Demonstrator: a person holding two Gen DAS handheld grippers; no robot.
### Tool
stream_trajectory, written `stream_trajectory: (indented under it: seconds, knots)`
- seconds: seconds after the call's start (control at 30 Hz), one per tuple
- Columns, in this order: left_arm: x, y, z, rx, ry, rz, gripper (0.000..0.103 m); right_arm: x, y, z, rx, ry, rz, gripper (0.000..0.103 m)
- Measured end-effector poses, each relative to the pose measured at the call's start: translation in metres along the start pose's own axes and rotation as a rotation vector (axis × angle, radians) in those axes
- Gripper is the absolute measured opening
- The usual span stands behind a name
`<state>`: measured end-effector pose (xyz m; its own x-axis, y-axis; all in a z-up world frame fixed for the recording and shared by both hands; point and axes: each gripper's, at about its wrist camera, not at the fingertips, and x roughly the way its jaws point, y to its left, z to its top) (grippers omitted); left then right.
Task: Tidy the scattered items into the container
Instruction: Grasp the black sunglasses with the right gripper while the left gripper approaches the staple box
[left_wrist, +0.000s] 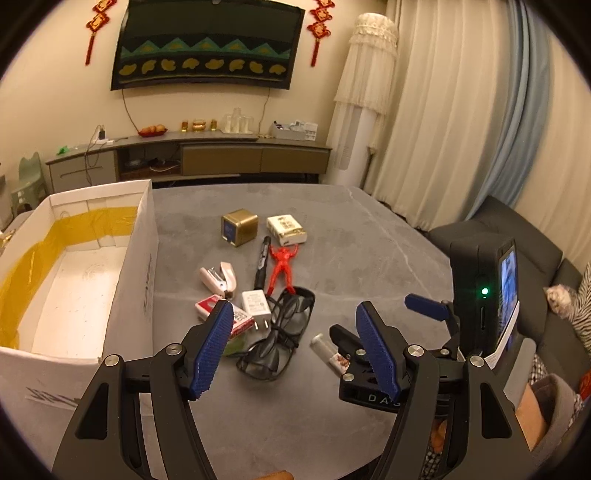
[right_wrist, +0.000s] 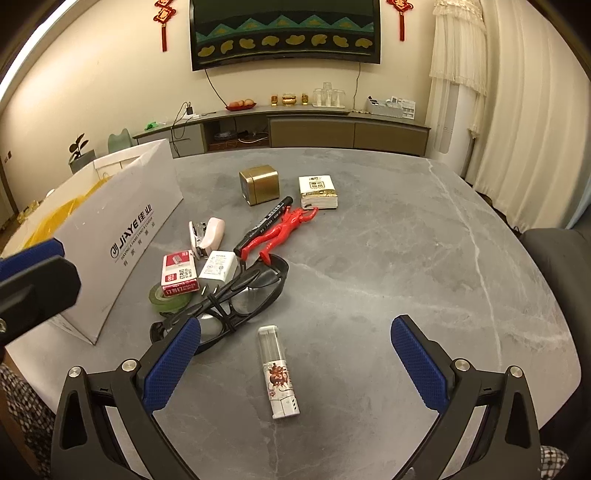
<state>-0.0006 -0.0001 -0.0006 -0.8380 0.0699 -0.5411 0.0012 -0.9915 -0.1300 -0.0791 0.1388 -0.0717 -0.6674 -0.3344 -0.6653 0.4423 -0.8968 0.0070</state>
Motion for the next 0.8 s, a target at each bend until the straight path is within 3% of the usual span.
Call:
stream_trajectory:
  seconds: [0.2, 0.57, 0.8]
  knots:
    - [0.006, 0.001, -0.001, -0.041, 0.045, -0.032, 0.072, 0.001, 0.004, 0.002, 0.004, 0.032, 0.035, 0.103]
    - [0.023, 0.005, -0.003, -0.116, 0.143, -0.087, 0.071, 0.018, -0.027, 0.010, 0.110, 0.056, 0.040, 0.103]
    - [0.054, 0.025, -0.002, -0.222, 0.235, -0.140, 0.071, 0.044, -0.025, 0.014, 0.132, 0.140, 0.137, 0.103]
